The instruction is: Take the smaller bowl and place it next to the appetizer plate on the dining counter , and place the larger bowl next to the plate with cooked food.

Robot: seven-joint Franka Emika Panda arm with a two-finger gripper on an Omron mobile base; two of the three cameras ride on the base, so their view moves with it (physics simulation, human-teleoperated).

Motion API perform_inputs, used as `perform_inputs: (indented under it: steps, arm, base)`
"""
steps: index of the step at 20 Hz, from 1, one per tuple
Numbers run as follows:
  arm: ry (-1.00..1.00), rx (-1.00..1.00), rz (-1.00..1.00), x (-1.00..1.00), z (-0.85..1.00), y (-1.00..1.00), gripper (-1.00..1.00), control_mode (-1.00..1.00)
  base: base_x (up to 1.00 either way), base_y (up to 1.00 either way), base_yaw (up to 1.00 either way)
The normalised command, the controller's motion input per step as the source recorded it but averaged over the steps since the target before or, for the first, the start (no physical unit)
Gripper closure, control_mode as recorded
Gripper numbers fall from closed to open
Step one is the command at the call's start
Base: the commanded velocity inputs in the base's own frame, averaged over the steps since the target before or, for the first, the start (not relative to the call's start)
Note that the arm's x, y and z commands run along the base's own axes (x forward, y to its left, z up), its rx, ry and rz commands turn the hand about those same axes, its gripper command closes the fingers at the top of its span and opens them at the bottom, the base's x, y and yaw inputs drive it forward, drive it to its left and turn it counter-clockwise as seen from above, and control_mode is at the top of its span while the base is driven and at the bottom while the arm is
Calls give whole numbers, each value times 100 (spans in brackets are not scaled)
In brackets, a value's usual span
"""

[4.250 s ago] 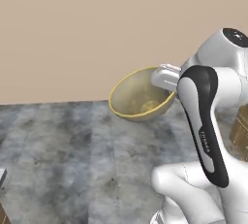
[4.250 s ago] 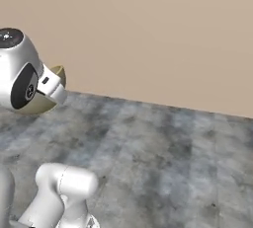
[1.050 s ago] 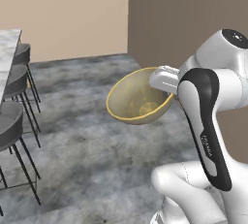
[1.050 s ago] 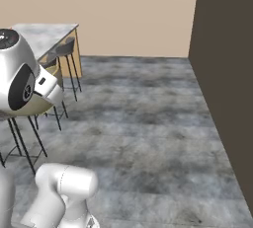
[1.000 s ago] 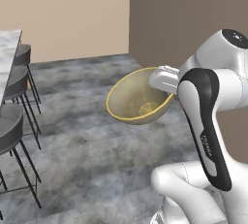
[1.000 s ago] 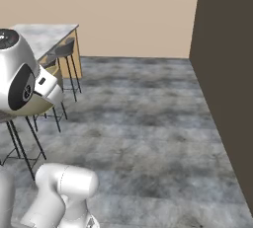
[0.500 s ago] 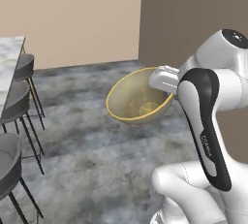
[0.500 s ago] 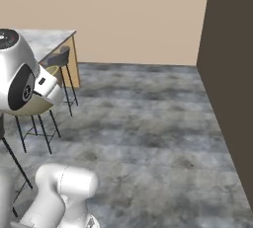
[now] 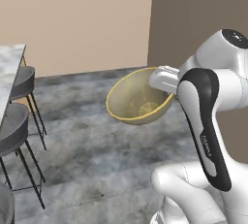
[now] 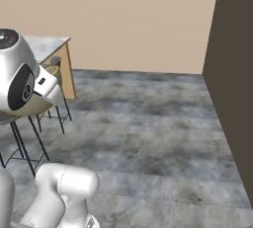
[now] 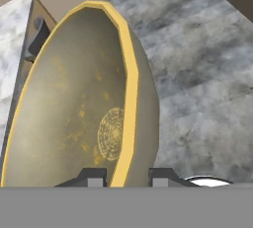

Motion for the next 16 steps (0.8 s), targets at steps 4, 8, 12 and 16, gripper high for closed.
perform_inputs:
  steps: [4, 8, 12, 16]
  arm:
    - [0, 0, 0, 0, 0, 0, 100, 100]
    - [0, 0, 0, 0, 0, 0, 100, 100]
    - [0, 0, 0, 0, 0, 0, 100, 100]
    - [0, 0, 0, 0, 0, 0, 100, 100]
  base:
    - [100, 0, 6]
    - [100, 0, 6]
    - [100, 0, 8]
    - [100, 0, 7]
